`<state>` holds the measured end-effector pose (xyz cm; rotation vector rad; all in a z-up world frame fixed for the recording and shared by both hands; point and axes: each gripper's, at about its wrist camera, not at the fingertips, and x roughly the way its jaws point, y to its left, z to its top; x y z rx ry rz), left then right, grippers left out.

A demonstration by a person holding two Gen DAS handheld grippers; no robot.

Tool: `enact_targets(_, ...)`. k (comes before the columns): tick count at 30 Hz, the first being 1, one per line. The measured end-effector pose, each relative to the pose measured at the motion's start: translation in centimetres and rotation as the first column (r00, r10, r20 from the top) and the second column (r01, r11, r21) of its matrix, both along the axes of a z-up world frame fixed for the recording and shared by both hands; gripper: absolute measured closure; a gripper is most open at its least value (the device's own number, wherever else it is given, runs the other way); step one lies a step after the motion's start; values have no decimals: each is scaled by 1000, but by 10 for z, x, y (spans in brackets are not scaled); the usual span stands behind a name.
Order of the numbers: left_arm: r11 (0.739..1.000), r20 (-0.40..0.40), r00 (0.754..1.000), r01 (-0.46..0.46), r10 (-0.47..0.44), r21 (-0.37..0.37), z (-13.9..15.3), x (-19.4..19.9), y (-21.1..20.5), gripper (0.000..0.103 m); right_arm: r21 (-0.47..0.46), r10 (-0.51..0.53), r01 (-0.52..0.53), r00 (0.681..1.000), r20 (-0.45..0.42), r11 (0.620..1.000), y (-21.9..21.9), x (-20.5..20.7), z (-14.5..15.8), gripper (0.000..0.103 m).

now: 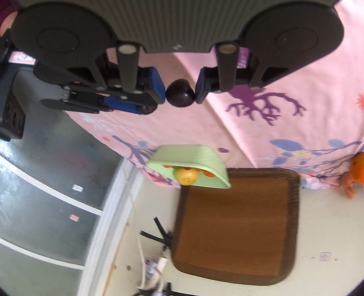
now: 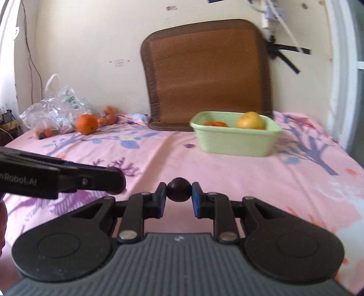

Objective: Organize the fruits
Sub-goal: 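Carry both dark tomatoes over the green basket and open both grippers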

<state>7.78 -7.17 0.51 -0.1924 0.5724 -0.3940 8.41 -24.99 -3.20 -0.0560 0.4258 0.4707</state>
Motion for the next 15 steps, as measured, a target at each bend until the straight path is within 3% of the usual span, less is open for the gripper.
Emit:
enact_targets(6, 996, -34, 998, 54, -52, 71, -24, 4, -48, 73, -41, -91, 91, 996, -12, 995, -37, -20, -17, 76)
enact_targets(9, 990, -12, 999, 45, -44, 136, -26, -2, -57, 68, -51, -84, 83, 996, -15, 995, -33, -19, -25, 73)
enact_targets(11, 983, 11, 1000, 20, -22, 182, -24, -8, -61, 55, -64, -83, 83, 997, 5, 995, -31, -21, -27, 72)
enact_targets(15, 979, 6, 1000, 28, -30, 201, -24, -7, -65, 53, -58, -81, 82, 997, 19, 995, -35, -26, -28, 72)
